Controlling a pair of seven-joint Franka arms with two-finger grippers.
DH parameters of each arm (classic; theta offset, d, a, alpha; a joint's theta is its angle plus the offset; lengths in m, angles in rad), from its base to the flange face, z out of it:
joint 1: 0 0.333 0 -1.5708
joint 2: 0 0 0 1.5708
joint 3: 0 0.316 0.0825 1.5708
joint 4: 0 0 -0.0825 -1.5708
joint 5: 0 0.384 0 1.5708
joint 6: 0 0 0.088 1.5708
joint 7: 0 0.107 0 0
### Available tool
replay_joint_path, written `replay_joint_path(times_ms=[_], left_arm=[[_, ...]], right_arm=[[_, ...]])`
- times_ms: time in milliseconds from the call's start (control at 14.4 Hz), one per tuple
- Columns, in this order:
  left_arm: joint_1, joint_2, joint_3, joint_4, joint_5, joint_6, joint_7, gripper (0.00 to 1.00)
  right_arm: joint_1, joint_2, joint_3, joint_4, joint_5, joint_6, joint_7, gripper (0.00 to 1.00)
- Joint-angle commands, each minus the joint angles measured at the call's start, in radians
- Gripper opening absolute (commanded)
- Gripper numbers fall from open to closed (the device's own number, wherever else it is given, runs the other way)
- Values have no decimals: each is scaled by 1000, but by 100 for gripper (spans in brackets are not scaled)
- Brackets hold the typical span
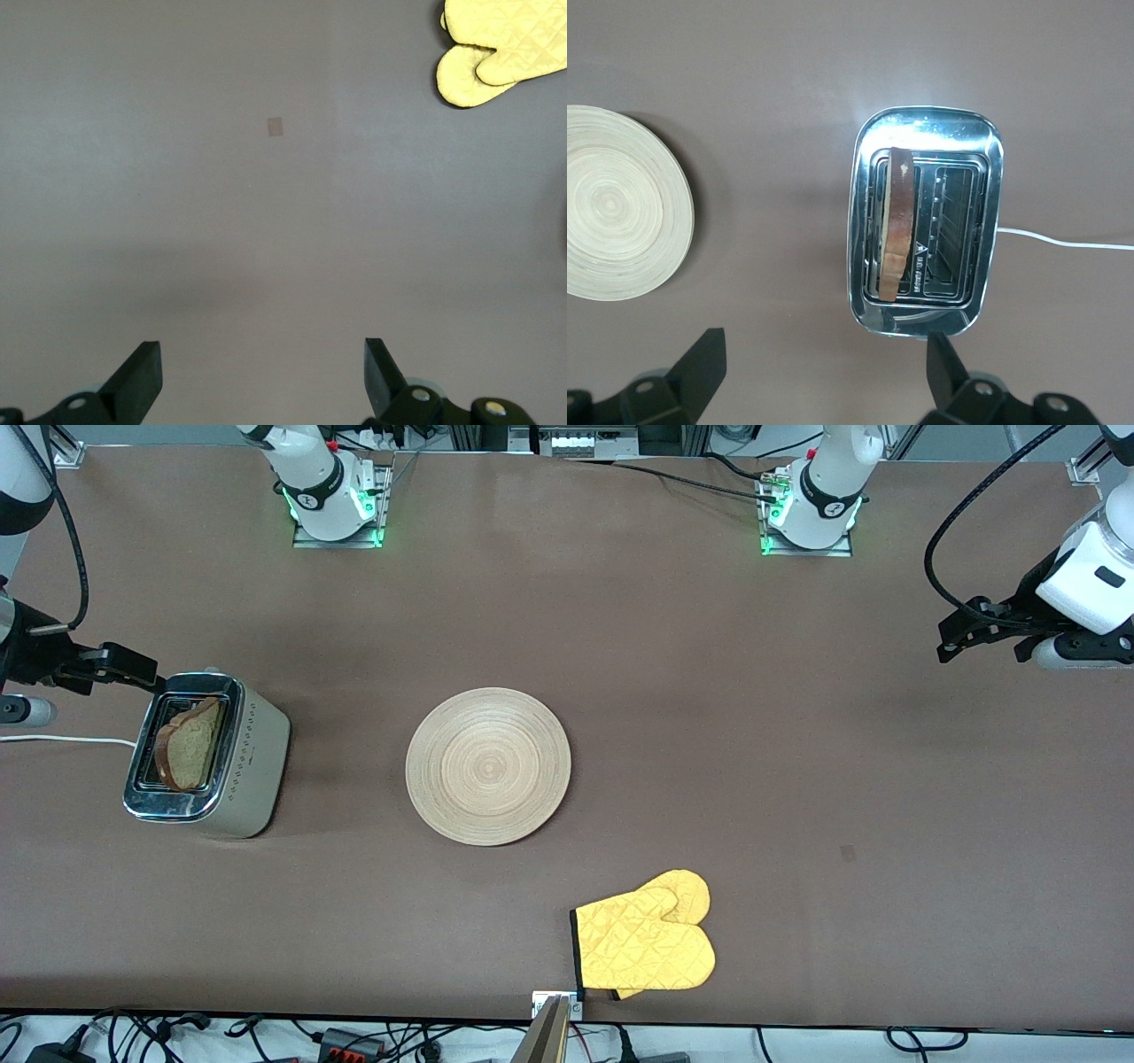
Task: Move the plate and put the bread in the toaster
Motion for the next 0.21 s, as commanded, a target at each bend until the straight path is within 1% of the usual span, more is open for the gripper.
replay_joint_path(times_ms=[0, 139], left_arm=[[4, 17, -2, 34, 13, -22, 17, 100], [4, 17, -2, 34, 13, -22, 17, 100]], right_arm=[[-21, 4, 20, 21, -11, -20, 0, 100], [-21, 4, 20, 19, -11, -20, 0, 100]])
